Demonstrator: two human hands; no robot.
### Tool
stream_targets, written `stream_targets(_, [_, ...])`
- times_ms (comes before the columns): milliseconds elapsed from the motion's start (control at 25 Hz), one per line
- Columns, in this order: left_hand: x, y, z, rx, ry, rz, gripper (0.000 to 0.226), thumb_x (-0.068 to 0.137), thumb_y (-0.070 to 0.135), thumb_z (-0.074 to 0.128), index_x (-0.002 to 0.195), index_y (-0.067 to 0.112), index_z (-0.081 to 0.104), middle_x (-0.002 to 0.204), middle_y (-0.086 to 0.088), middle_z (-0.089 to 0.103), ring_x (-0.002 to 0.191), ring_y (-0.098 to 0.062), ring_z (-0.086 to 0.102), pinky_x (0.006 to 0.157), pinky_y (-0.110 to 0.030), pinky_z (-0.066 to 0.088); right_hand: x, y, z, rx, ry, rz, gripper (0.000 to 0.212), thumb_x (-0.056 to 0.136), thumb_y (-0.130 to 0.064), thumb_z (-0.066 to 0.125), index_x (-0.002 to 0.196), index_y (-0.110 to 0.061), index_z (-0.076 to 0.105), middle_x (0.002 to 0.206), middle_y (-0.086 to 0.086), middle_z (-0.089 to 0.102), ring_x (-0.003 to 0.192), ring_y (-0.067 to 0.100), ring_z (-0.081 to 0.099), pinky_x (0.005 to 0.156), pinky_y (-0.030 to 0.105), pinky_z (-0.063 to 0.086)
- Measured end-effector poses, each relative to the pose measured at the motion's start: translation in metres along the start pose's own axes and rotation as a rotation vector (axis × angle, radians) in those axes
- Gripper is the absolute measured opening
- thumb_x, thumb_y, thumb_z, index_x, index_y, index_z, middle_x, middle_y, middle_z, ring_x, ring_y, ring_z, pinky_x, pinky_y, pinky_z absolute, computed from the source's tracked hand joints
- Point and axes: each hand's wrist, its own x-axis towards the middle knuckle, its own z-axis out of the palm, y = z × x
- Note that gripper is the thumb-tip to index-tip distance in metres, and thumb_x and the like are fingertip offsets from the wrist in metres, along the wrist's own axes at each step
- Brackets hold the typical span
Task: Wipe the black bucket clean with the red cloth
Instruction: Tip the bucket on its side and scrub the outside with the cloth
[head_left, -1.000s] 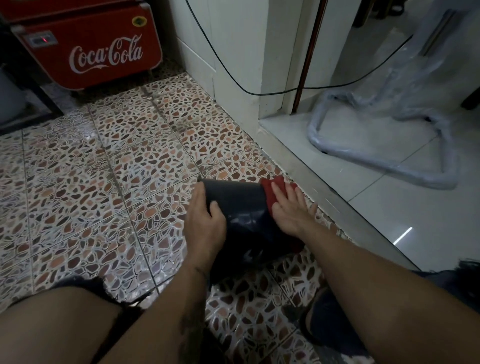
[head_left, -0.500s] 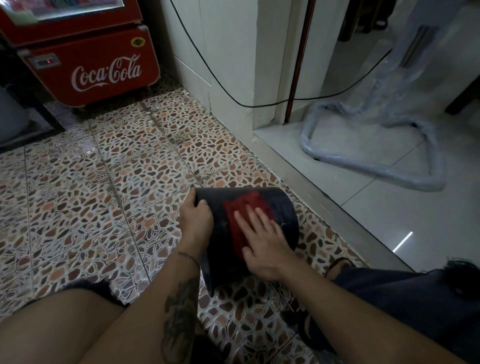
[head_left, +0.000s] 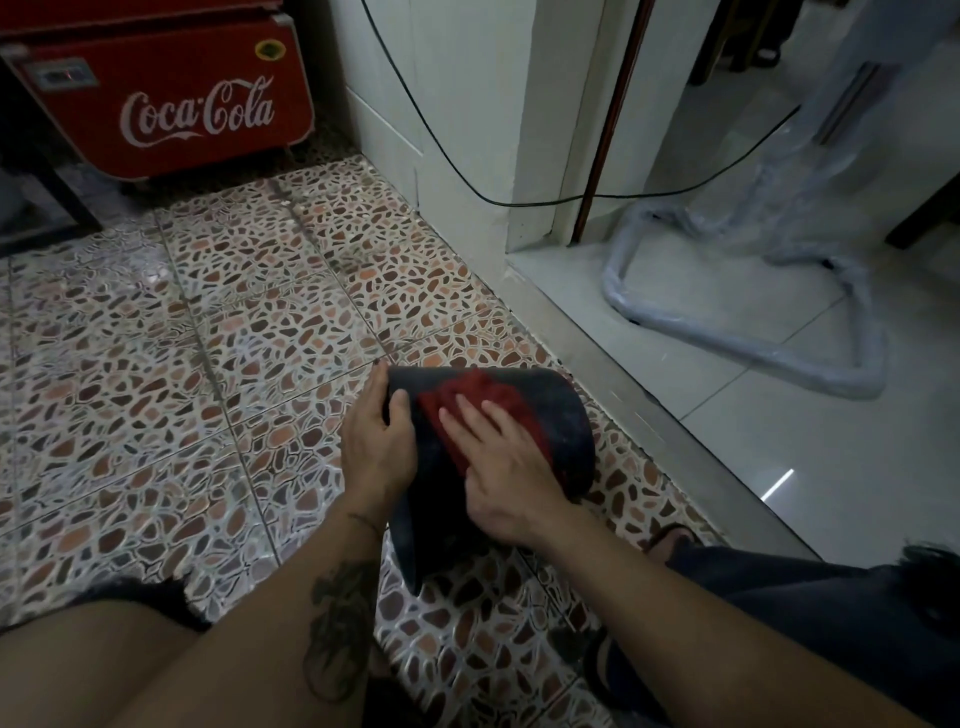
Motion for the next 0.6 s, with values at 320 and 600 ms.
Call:
stream_targets(320, [0.020,0.006,0.009,-0.142,0.034,-0.131,0.051,0.100,0.037,0.043,0.151,0.029,0.042,0.157,0.007,0.041,0.144,-0.015,0.037,0.120,-0.039,0.028,0.079,0.043,-0.017,-0.006,-0.115,0.425,0.066,0.095,-0.042,0.020,0.160,-0.035,0.009,0.170,0.000,0.007,0.155,0.027,0.002,0.119,0.063,-0.002])
stream_targets(600, [0.031,0.005,0.014,-0.201,0.088,-0.188,0.055,0.092,0.039,0.046,0.145,0.027,0.050,0.148,0.006,0.053,0.133,-0.017,0.051,0.114,-0.038,0.038,0.046,0.025,0.002,0.054,0.083,0.145,0.062,0.093,-0.047,0.028,0.154,-0.046,0.024,0.166,-0.008,0.020,0.150,0.018,0.012,0.117,0.052,0.007])
